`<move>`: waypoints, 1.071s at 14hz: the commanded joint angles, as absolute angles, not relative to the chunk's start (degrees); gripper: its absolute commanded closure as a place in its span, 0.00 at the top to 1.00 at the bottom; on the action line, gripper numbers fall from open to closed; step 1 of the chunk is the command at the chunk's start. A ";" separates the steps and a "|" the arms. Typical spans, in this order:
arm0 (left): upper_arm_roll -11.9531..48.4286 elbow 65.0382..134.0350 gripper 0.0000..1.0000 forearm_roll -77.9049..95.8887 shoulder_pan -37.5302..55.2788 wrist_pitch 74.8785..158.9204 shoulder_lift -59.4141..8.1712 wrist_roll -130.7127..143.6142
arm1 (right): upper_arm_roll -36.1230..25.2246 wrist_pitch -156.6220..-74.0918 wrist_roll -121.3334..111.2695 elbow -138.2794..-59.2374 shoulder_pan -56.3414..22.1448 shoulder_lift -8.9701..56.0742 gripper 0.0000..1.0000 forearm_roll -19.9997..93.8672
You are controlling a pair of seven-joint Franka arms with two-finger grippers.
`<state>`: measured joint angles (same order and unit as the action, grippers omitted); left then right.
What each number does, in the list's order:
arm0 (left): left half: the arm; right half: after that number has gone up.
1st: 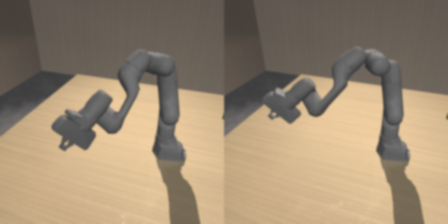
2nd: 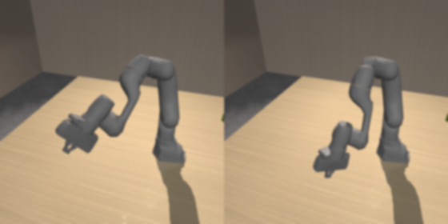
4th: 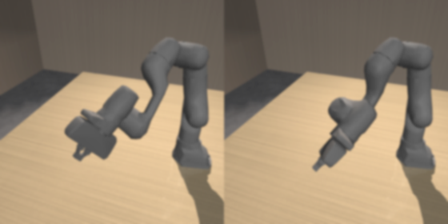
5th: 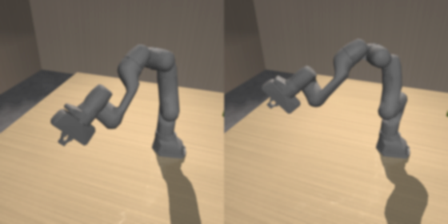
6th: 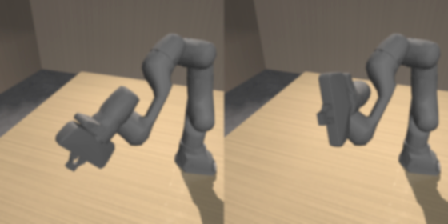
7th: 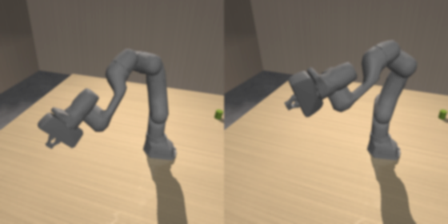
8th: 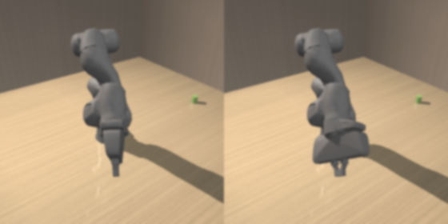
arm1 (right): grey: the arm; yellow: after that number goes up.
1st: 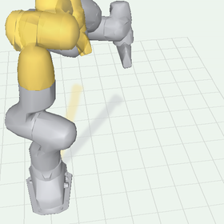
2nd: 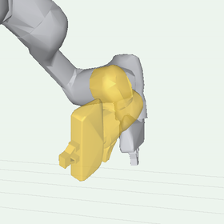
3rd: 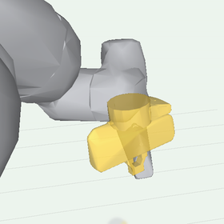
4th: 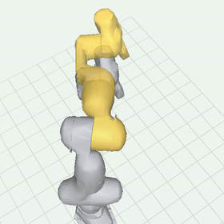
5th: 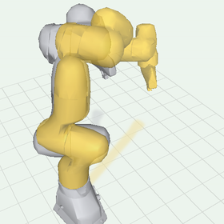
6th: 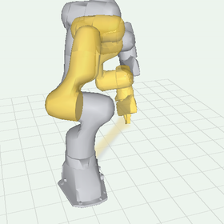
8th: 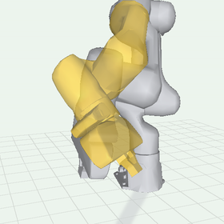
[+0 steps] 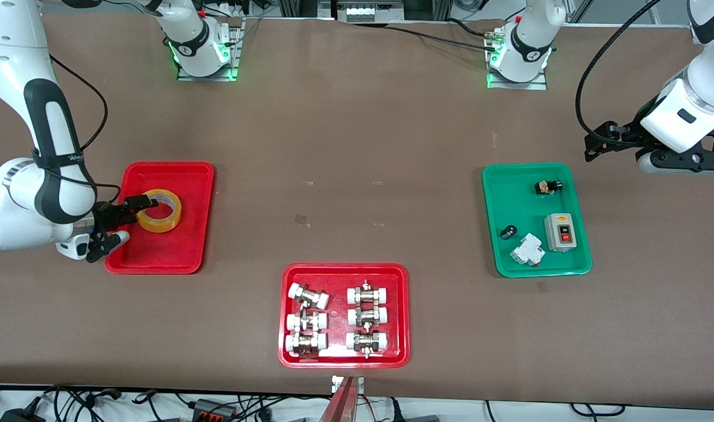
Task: Left arm passes tape to right arm into tray
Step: 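Open the right gripper to release the tape in the tray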
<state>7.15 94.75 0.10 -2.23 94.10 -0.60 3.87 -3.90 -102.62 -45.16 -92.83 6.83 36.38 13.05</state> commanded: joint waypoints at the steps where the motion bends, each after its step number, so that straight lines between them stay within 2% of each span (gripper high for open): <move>1: 7.65 95.89 1.00 1.14 -2.81 94.57 0.70 3.69 | -3.87 -103.01 -45.71 -92.65 6.50 33.84 1.00 11.43; 6: 7.65 95.89 1.00 1.14 -2.90 94.75 0.62 3.34 | -3.87 -99.59 -38.18 -83.52 6.33 29.62 1.00 11.08; 12: 7.56 95.89 1.00 1.14 -2.90 94.75 0.62 3.34 | -3.60 -79.65 -1.54 -68.40 1.33 28.13 1.00 10.02; 15: 7.47 95.80 1.00 1.14 -2.90 94.83 0.62 3.25 | -3.87 -77.61 1.94 -63.12 -1.84 27.16 1.00 6.97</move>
<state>7.16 94.75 0.15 -2.24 94.21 -0.60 3.86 -3.61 -79.54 0.08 -67.21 -0.49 27.16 9.95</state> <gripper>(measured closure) 0.000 0.000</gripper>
